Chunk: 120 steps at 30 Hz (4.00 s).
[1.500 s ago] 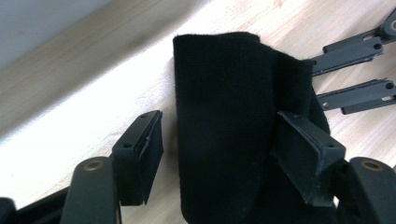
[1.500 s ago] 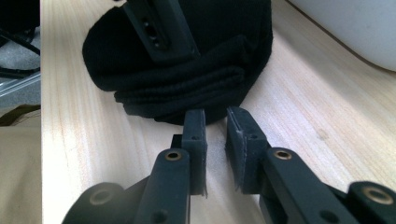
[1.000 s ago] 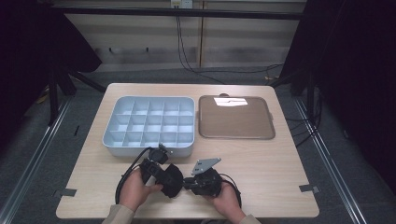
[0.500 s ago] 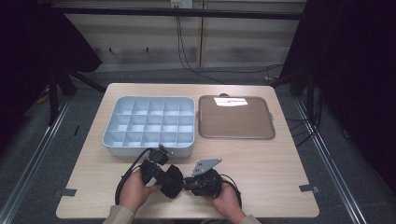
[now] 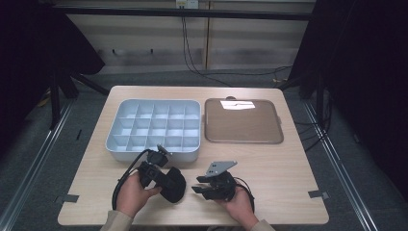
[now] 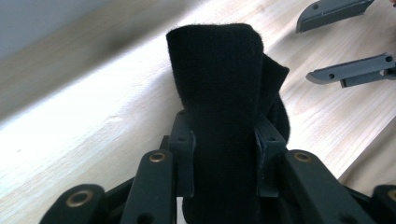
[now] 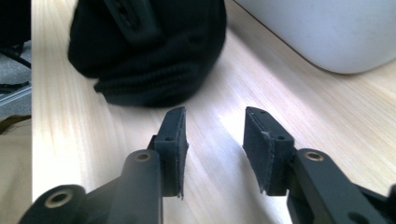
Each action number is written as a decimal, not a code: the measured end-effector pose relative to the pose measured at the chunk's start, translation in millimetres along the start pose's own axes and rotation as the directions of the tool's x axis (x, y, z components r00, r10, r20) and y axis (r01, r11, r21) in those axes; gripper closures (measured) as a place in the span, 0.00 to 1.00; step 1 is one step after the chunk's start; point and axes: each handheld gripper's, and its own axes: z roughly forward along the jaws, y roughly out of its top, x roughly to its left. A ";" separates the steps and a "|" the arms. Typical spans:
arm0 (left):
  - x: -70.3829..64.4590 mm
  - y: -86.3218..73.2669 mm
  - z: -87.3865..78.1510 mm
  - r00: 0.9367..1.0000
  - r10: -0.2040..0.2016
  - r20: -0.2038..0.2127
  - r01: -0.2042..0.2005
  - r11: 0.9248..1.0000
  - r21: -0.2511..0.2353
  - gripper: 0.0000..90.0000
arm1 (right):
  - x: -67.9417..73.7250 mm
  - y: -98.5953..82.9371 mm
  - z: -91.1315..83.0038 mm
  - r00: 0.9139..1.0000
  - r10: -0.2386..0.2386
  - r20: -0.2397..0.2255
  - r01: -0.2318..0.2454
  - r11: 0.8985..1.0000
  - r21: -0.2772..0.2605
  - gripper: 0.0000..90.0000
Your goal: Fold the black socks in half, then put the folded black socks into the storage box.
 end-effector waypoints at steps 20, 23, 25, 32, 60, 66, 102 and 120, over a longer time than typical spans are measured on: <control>18.0 -2.9 -18.3 0.999 -0.045 -0.005 0.044 0.999 -0.023 0.75 | -9.6 -6.9 -6.1 0.999 0.010 0.032 -0.010 1.000 -0.003 0.43; 21.1 -3.7 -22.0 0.999 -0.049 -0.005 0.049 0.999 -0.025 0.75 | -10.5 -7.7 -6.5 0.999 0.021 0.026 -0.021 1.000 -0.002 0.41; 23.5 -4.9 -25.0 0.998 -0.060 -0.004 0.060 0.998 -0.033 0.75 | -11.3 -8.0 -6.6 1.000 0.017 0.026 -0.017 1.000 -0.003 0.39; 31.3 -7.2 -32.0 0.997 -0.078 -0.012 0.077 0.996 -0.043 0.74 | -12.2 -9.8 -6.7 1.000 0.011 0.023 -0.011 1.000 -0.004 0.34; 46.8 -14.4 -50.0 0.992 -0.124 -0.025 0.122 0.989 -0.084 0.74 | -15.7 -19.2 -6.3 0.998 -0.040 0.039 0.039 0.999 0.030 0.25; 47.7 -13.7 -52.7 0.992 -0.122 -0.029 0.119 0.989 -0.087 0.74 | -11.6 -18.8 -4.5 0.996 -0.072 0.058 0.070 0.997 0.044 0.22; 51.7 -5.8 -95.6 0.991 -0.125 -0.047 0.120 0.987 -0.103 0.74 | -9.3 -18.1 -3.1 0.995 -0.063 0.071 0.059 0.997 0.052 0.18; 53.8 6.3 -118.9 0.989 -0.128 -0.073 0.122 0.989 -0.087 0.75 | -8.6 -18.0 -2.7 0.995 -0.055 0.082 0.051 0.997 0.053 0.17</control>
